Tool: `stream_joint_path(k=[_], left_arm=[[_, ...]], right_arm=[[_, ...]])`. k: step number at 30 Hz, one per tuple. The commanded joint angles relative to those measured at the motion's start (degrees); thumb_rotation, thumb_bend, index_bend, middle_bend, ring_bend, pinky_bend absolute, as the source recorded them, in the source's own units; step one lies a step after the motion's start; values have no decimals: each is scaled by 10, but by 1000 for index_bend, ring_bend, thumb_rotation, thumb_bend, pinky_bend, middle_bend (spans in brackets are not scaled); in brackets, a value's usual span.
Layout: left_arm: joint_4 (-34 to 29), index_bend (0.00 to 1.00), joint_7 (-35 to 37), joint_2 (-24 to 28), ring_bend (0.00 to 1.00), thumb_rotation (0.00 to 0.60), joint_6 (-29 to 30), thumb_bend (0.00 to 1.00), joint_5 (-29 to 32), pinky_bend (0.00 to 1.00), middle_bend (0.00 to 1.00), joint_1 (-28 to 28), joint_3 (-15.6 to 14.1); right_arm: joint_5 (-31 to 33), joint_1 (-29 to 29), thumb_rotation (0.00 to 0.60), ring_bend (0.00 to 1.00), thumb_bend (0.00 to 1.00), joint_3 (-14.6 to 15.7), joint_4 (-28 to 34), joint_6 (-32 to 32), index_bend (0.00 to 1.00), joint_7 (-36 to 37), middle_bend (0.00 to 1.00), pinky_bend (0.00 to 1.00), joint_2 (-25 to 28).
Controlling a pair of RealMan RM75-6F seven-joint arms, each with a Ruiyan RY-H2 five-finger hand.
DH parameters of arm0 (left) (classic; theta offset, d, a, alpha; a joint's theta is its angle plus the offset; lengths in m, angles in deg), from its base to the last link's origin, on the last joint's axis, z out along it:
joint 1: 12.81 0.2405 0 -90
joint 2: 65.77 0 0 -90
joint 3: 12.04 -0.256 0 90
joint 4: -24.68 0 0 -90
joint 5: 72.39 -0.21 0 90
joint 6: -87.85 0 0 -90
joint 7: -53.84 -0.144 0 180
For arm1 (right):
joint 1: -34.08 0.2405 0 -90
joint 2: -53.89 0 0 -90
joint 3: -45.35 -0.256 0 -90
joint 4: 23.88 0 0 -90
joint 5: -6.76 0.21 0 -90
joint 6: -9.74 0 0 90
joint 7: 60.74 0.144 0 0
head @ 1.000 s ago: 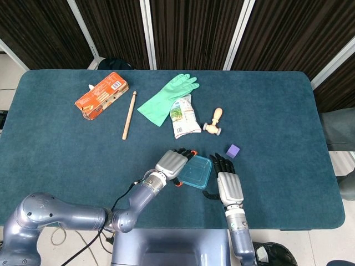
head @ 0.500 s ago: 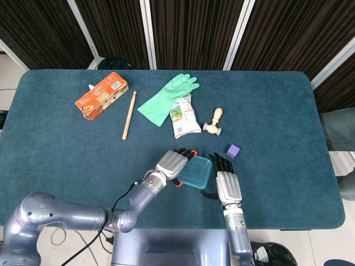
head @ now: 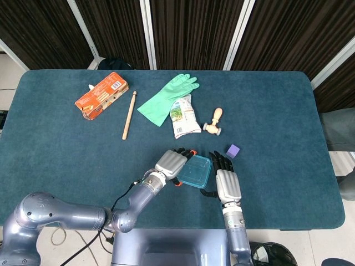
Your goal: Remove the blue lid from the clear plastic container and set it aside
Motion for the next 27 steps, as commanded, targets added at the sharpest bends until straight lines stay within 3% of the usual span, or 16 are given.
stream_joint_path(k=[1, 27], left_arm=[[0, 151, 0, 0, 131, 600, -1, 276, -1, 255, 227, -1, 0], [-5, 151, -4, 7, 131, 600, -13, 276, 12, 265, 225, -10, -9]], right_arm=[[3, 0, 600, 0, 209, -1, -1, 1, 0, 1, 0, 0, -2], [-21, 2, 600, 0, 210, -16, -13, 24, 0, 47, 0, 0, -21]])
